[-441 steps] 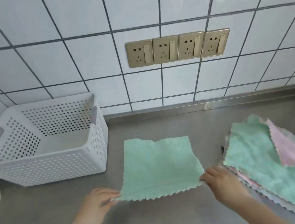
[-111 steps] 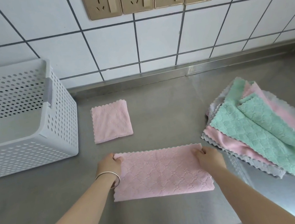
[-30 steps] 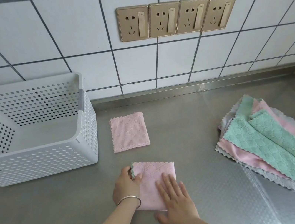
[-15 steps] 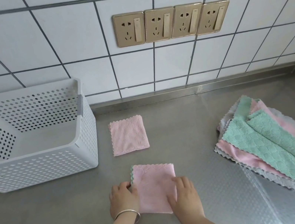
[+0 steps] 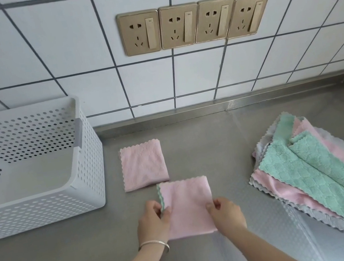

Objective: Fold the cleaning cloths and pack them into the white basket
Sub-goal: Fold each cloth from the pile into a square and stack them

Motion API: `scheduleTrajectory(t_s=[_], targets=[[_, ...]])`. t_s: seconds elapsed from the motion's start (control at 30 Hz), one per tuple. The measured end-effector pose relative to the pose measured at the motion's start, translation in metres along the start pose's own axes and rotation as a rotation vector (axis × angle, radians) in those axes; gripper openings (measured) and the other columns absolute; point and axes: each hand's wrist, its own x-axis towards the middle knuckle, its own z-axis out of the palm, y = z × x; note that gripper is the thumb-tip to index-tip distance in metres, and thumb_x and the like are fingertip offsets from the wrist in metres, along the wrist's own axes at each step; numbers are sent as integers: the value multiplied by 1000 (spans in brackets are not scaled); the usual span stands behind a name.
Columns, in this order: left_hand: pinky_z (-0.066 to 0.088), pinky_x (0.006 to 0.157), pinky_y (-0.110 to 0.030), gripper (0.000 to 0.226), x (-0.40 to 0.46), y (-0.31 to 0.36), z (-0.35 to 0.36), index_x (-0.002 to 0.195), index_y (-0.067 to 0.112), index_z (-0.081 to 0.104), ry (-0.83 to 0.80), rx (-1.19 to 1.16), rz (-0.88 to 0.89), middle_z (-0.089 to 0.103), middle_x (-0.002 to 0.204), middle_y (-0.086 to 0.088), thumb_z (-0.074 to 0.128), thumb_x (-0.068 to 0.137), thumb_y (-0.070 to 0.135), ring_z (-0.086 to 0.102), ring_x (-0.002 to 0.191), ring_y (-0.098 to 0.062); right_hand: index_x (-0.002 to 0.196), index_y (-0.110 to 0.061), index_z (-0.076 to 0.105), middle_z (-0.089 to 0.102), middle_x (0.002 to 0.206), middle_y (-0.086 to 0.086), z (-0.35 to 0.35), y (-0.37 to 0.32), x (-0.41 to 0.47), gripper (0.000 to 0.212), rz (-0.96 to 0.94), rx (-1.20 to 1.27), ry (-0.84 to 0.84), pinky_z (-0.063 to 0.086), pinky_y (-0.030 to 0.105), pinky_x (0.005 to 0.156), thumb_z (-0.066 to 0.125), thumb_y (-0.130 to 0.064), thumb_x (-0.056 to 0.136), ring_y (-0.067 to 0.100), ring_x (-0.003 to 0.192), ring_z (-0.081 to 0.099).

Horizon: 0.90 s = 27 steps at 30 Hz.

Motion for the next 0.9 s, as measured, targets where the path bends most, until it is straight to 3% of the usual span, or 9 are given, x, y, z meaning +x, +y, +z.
scheduleTrajectory(t_s=[0.1, 0.17, 0.23, 0.4, 0.57, 0.67, 0.77, 0.9], targets=[[37, 64, -30, 27, 33, 42, 0, 73, 23, 37, 34, -74, 68, 56, 74, -1, 62, 82, 25, 51, 71, -25, 102, -12, 63, 67, 106, 11, -28, -22, 38, 27, -47, 18, 67, 40, 30, 71, 49, -33, 91, 30, 101, 59], [42, 69, -32, 17, 58, 69, 4, 83, 19, 41, 35, -70, 120, 58, 79, -1, 58, 84, 21, 56, 77, -28, 104, -12, 62, 66, 107, 11, -44, -37, 65, 27, -56, 57, 105, 37, 28, 69, 48, -31, 92, 30, 101, 58], [46, 72, -34, 13, 82, 89, 11, 90, 19, 41, 5, 6, 162, 59, 84, -1, 53, 86, 18, 59, 81, -30, 106, -11, 61, 65, 109, 12, -55, -49, 89, 27, -56, 70, 125, 35, 27, 69, 47, -30, 93, 30, 103, 58], [40, 61, -33, 15, 125, 110, 30, 87, 23, 35, -18, 275, 199, 54, 76, -5, 47, 86, 15, 48, 67, -31, 114, -13, 57, 64, 113, 12, -63, -62, 135, 29, -41, -8, 102, 40, 29, 75, 45, -31, 95, 30, 105, 58], [43, 56, -32, 18, 144, 105, 43, 102, 17, 41, -13, 445, 185, 53, 69, -4, 46, 85, 13, 49, 61, -29, 106, -15, 57, 64, 107, 9, -53, -63, 159, 24, -31, -56, 60, 42, 30, 73, 46, -31, 94, 30, 99, 59], [41, 57, -33, 32, 147, 102, 42, 116, 12, 44, 4, 540, 243, 58, 90, -10, 49, 85, 14, 53, 74, -31, 111, -16, 53, 61, 113, 6, -45, -63, 157, 25, -59, -65, 78, 41, 30, 73, 49, -31, 92, 29, 102, 58], [46, 63, -40, 38, 145, 104, 38, 112, 10, 55, 112, 619, 441, 53, 107, -16, 64, 76, 12, 53, 95, -36, 119, -16, 47, 54, 119, 3, -54, -57, 145, 33, -191, -37, 175, 40, 30, 72, 53, -25, 88, 26, 105, 55], [50, 65, -44, 42, 126, 125, 43, 106, 4, 60, 106, 625, 578, 56, 99, -22, 72, 66, 9, 57, 89, -41, 108, -14, 58, 59, 97, 1, -90, -10, 114, 26, -402, 56, 448, 42, 30, 64, 51, -20, 83, 22, 87, 57]])
